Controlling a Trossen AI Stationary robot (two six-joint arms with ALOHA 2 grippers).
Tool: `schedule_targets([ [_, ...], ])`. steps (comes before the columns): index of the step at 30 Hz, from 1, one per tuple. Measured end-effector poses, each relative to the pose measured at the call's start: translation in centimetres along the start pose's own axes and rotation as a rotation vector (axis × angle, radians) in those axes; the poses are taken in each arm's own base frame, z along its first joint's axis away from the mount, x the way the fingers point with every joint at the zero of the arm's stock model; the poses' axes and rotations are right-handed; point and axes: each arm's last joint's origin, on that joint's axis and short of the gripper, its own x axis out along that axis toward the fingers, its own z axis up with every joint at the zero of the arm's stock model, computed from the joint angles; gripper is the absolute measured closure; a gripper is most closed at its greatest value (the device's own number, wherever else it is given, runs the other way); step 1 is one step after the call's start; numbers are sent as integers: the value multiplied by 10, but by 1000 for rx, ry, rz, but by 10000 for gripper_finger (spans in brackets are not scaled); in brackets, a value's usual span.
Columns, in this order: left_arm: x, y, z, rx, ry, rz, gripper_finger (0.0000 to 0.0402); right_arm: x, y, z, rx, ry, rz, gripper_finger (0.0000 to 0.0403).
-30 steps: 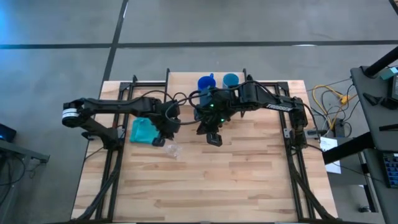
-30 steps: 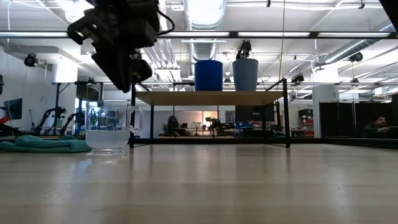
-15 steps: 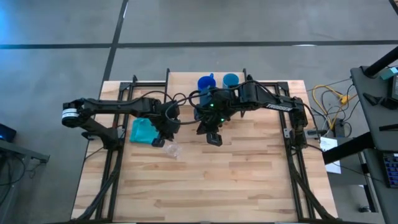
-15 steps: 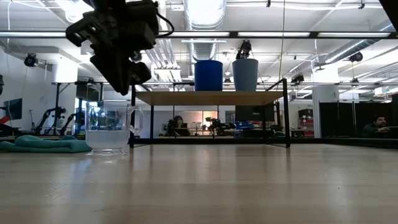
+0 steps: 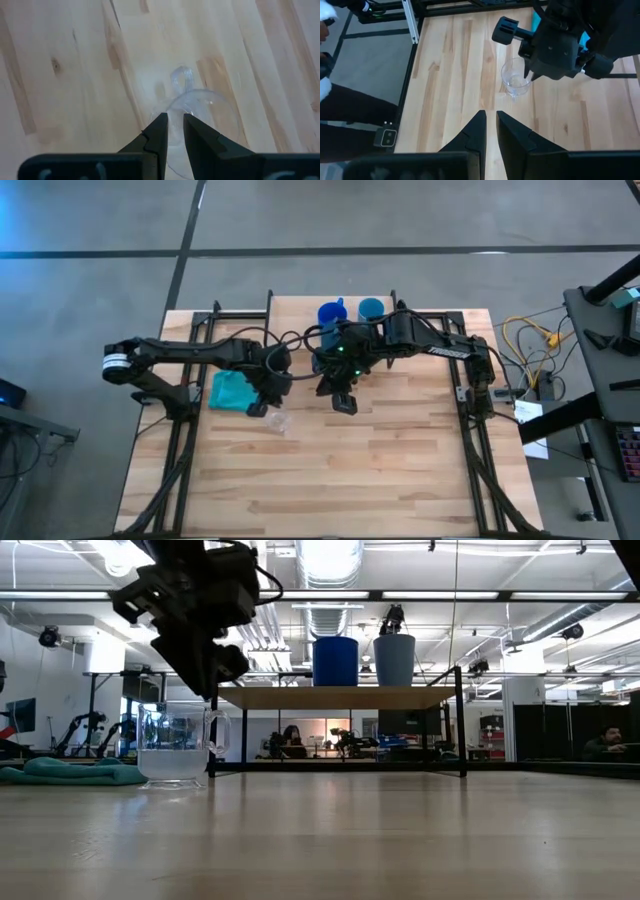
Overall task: Stack small to large cups/mugs on shelf
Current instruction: Put the transparent mug on the shelf
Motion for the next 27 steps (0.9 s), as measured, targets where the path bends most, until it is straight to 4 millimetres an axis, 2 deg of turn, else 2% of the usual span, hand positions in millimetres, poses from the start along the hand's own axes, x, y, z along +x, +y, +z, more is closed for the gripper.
schedule_targets([
  [27, 18, 8, -1, -23, 50, -21, 355, 0, 1, 0, -1, 2, 1, 364],
])
